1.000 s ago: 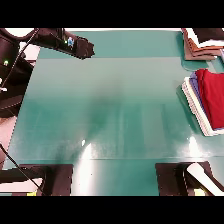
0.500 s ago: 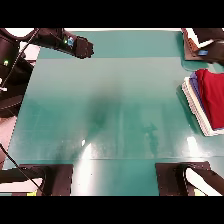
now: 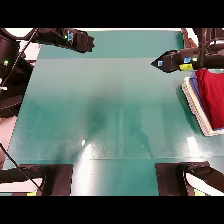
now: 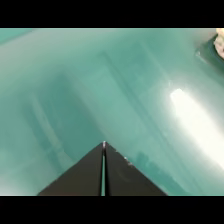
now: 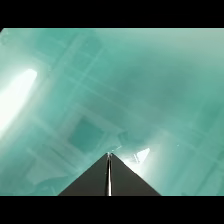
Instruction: Fold the shirts.
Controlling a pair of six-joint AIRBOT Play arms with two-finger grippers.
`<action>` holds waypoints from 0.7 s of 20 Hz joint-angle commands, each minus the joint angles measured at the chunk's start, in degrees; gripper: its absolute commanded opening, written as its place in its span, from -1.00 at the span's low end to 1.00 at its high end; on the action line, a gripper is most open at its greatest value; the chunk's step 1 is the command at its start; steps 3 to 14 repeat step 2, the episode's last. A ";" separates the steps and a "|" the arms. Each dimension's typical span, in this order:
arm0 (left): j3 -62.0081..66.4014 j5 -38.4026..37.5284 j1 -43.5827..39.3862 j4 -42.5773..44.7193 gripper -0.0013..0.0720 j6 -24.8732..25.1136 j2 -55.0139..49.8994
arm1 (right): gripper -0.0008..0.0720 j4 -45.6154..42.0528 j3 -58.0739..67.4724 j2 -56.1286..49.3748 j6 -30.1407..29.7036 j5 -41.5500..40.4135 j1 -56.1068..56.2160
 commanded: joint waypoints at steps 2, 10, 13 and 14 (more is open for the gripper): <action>0.02 4.00 0.00 0.00 -0.88 -0.02 -0.04 | -0.93 0.07 0.04 1.25 -0.15 -0.15 -0.98; 0.02 4.00 0.00 0.00 -0.88 -0.02 -0.04 | -0.93 0.07 0.04 1.25 -0.15 -0.15 -0.98; 0.02 4.00 0.00 0.00 -0.88 -0.02 -0.04 | -0.93 0.07 0.04 1.25 -0.15 -0.15 -0.98; 0.02 4.00 0.00 0.00 -0.88 -0.02 -0.04 | -0.93 0.07 0.04 1.25 -0.15 -0.15 -0.98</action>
